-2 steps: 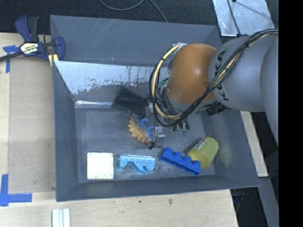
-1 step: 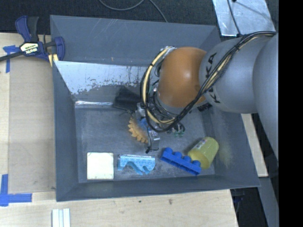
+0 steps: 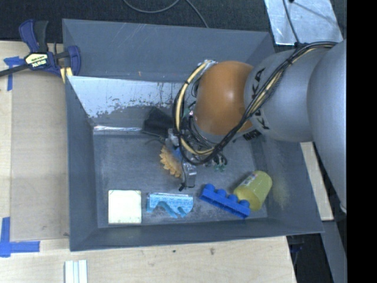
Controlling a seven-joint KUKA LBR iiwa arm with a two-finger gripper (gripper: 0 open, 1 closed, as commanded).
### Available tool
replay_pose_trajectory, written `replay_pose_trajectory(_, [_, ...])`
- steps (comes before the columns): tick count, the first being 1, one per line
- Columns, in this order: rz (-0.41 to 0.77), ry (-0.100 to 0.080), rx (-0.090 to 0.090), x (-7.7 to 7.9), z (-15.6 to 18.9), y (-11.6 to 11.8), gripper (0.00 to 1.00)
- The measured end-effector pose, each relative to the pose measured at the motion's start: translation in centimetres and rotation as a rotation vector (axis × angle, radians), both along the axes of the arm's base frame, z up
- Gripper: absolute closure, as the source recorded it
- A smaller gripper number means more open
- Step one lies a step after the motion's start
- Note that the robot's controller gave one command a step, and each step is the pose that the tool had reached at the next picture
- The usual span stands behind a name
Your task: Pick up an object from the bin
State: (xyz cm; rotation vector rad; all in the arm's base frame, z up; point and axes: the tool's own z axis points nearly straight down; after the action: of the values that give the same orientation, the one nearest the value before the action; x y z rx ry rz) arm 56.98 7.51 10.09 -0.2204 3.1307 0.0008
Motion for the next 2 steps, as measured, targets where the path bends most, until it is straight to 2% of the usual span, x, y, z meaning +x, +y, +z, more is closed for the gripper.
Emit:
replay_pose_trajectory(1, [-0.283, 0.001, 0.000, 0.3, -1.1, -2.1, 0.00])
replay_pose_trajectory(2, [-0.300, -0.005, 0.002, 1.3, -1.5, 0.7, 1.00])
